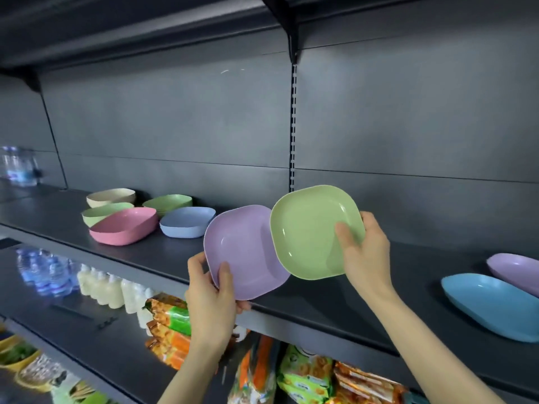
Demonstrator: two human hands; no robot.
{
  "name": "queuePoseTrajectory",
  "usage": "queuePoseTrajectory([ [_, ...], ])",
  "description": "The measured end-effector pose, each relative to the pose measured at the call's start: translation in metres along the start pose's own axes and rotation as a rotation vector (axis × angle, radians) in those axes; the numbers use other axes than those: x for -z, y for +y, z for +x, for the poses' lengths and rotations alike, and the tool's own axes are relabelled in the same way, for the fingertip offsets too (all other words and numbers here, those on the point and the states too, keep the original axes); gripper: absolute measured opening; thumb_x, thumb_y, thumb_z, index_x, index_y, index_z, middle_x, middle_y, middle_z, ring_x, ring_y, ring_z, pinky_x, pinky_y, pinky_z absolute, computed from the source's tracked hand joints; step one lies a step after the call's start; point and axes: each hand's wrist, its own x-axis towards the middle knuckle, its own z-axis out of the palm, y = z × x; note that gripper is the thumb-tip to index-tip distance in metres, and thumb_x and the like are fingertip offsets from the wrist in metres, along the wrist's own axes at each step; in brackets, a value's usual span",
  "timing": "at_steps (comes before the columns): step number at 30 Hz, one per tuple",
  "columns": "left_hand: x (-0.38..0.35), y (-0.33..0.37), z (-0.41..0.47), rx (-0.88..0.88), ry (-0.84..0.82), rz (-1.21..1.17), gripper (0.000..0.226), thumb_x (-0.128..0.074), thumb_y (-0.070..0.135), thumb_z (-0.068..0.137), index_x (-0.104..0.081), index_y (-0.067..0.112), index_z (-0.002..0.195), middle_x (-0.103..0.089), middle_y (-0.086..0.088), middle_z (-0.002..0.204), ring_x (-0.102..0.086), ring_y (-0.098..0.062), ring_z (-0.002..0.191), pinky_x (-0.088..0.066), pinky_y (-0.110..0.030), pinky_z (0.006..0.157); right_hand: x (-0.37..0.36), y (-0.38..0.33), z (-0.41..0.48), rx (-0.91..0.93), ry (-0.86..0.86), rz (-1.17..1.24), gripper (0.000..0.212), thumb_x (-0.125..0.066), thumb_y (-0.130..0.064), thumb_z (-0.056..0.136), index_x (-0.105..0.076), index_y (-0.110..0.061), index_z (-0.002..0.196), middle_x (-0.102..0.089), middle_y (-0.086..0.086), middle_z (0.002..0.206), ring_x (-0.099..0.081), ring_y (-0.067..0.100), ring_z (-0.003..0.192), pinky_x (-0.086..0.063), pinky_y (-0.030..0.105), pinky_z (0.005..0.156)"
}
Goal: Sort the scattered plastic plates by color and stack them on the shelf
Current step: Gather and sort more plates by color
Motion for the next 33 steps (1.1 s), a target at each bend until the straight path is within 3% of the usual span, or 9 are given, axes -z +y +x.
queuePoseTrajectory([
  [4, 0.003, -0.012, 0.055, -0.041, -0.048, 0.058, 0.01, -0.044, 0.013, 0.097, -0.039, 0.018, 0.104, -0.064, -0.011, 0.071, -0.057, -0.021, 0.037, -0.045, -0.021, 0.039, -0.036, 0.004, 0.026, -0.008, 0.027, -0.037, 0.006, -0.051, -0.015, 0.094, -0.049, -0.017, 0.1, -0.054, -0.013, 0.082, -0.05, 0.013, 0.077, -0.036, 0.028, 0.066],
  [14, -0.013, -0.058, 0.184, -0.048, -0.247, 0.209, 0.01, -0.039, 0.008, 0.096, -0.039, 0.012, 0.105, -0.062, -0.015, 0.06, -0.054, -0.016, 0.033, -0.043, -0.017, 0.038, -0.115, 0.036, 0.098, -0.086, -0.013, -0.164, 0.015, -0.049, -0.012, 0.094, -0.051, -0.007, 0.108, -0.054, 0.0, 0.087, -0.049, 0.023, 0.087, -0.036, 0.029, 0.072],
  [21, -0.026, -0.082, 0.256, -0.072, -0.462, 0.385, 0.007, -0.04, 0.008, 0.095, -0.043, 0.005, 0.101, -0.061, -0.013, 0.052, -0.052, -0.012, 0.03, -0.041, -0.016, 0.037, -0.156, 0.047, 0.129, -0.116, -0.009, -0.247, 0.015, -0.047, -0.013, 0.093, -0.049, -0.012, 0.108, -0.056, 0.005, 0.096, -0.049, 0.03, 0.099, -0.041, 0.035, 0.078],
  [24, -0.033, -0.091, 0.279, -0.081, -0.562, 0.451, 0.007, -0.041, 0.007, 0.093, -0.044, 0.003, 0.098, -0.061, -0.015, 0.054, -0.054, -0.016, 0.033, -0.045, -0.022, 0.039, -0.166, 0.049, 0.132, -0.136, 0.015, -0.291, 0.019, -0.048, -0.013, 0.093, -0.05, -0.009, 0.112, -0.057, 0.007, 0.096, -0.051, 0.027, 0.092, -0.039, 0.032, 0.075],
  [28, -0.046, -0.1, 0.307, -0.161, -0.633, 0.532, 0.008, -0.041, 0.006, 0.089, -0.045, 0.003, 0.095, -0.062, -0.019, 0.066, -0.061, -0.031, 0.044, -0.053, -0.041, 0.049, -0.178, 0.048, 0.132, -0.17, 0.073, -0.353, 0.022, -0.048, -0.013, 0.094, -0.05, -0.008, 0.115, -0.058, 0.008, 0.098, -0.049, 0.025, 0.091, -0.037, 0.031, 0.075],
  [33, -0.05, -0.112, 0.331, -0.275, -0.746, 0.648, 0.011, -0.045, 0.002, 0.087, -0.037, 0.006, 0.094, -0.062, -0.02, 0.078, -0.062, -0.036, 0.053, -0.053, -0.048, 0.057, -0.194, 0.047, 0.128, -0.2, 0.154, -0.389, 0.021, -0.05, -0.011, 0.093, -0.051, -0.007, 0.114, -0.057, 0.007, 0.097, -0.051, 0.026, 0.092, -0.038, 0.031, 0.076],
])
